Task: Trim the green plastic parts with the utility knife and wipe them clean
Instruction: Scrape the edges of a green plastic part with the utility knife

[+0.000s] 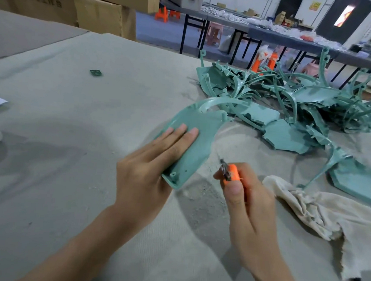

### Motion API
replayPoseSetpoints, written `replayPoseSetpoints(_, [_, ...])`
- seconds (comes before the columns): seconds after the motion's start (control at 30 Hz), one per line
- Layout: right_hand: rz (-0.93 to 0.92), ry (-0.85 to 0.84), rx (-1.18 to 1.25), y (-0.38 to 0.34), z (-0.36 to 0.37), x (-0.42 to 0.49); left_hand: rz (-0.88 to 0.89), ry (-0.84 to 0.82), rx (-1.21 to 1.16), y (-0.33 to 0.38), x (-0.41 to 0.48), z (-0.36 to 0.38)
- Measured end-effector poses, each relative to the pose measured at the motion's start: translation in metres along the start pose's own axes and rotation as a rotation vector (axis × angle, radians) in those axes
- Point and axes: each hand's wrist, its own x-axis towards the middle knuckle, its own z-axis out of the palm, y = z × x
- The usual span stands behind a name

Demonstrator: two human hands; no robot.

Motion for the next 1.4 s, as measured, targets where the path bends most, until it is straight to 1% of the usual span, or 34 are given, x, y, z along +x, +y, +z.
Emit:
replayPoseSetpoints(0.1, [-0.03, -0.035, -0.052, -0.001, -0.004, -0.001, 0.058, -0.013, 0.048, -0.004, -0.001, 0.0])
replayPoseSetpoints(0.27, [-0.04, -0.028, -0.103, -0.001, -0.006, 0.001, 0.093, -0.024, 0.046, -0.009, -0.003, 0.0])
replayPoseSetpoints(0.4, [-0.054, -0.043, -0.104, -0.001, -0.008, 0.001, 0.107, -0.033, 0.046, -0.008, -0.003, 0.001])
replayPoseSetpoints(0.63, [-0.022, -0.036, -0.091, -0.002, -0.007, 0.002, 0.103, -0.062, 0.074, 0.001, -0.004, 0.001])
replayPoseSetpoints(0.93, [0.018, 0.073, -0.133, 0.0, -0.003, 0.005, 0.126, -0.086, 0.098, 0.009, -0.007, 0.004])
replayPoseSetpoints(1.07, [0.039, 0.143, -0.221, 0.002, -0.002, 0.006, 0.134, -0.104, 0.111, 0.01, -0.009, 0.004])
replayPoseSetpoints(1.4, [0.102, 0.265, -0.344, 0.005, 0.0, 0.009, 0.135, -0.116, 0.102, 0.015, -0.009, 0.005])
